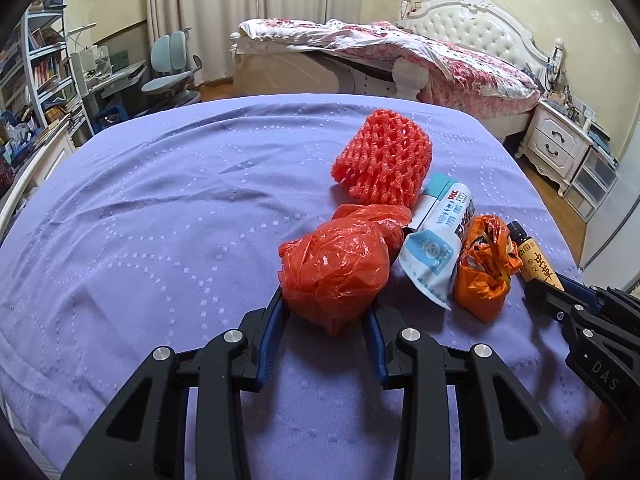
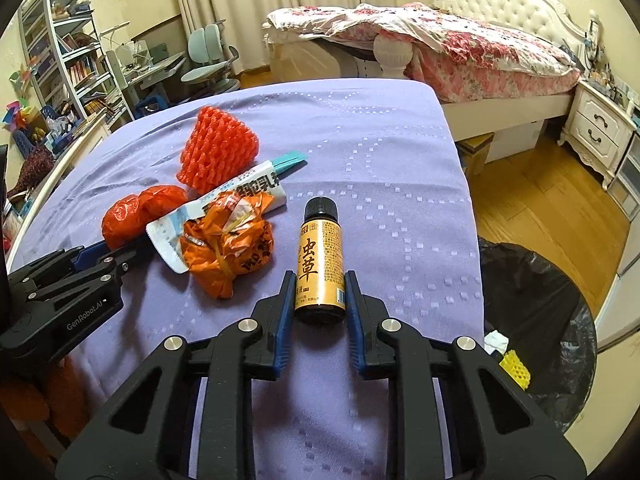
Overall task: Collect trash
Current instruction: 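Grasp the red plastic bag with the left gripper while the right grasps the yellow bottle, then carry the red bag and yellow bottle over the bin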
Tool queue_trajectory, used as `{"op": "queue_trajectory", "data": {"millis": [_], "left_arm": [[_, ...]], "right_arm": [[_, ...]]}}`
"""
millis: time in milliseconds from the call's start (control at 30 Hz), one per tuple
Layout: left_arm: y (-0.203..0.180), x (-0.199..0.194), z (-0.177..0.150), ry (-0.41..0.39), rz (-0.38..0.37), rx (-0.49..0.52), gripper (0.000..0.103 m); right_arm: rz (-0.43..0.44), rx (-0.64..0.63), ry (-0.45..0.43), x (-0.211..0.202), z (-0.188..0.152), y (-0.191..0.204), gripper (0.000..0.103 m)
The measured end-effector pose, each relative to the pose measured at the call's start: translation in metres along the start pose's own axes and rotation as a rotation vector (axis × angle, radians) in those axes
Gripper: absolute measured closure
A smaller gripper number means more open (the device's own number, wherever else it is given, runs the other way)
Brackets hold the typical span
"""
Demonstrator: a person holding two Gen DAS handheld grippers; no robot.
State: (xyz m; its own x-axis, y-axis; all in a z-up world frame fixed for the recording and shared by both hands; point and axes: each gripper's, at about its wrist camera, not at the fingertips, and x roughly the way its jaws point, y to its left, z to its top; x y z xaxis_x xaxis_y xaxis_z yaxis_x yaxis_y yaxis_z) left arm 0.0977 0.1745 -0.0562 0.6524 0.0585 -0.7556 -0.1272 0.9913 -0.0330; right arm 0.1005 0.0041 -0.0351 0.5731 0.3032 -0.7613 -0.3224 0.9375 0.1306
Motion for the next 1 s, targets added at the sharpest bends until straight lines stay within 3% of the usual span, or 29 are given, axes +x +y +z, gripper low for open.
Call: {"op": "queue_trajectory", "data": {"millis": [500,1000], "left_arm": [[0.011,-0.023,-0.019,-0.027,0.019,-0.069,0.066],[-0.016,-0.053,-0.032,-0.051,-0.056,-0.084,0.066]], "right_arm": [[0.027,0.013,-0.032,-0.024,-0.015,0.003,0.08],[-0.004,0.064,-0.087,-0.066,-0.036,-0.024,0.08]]}}
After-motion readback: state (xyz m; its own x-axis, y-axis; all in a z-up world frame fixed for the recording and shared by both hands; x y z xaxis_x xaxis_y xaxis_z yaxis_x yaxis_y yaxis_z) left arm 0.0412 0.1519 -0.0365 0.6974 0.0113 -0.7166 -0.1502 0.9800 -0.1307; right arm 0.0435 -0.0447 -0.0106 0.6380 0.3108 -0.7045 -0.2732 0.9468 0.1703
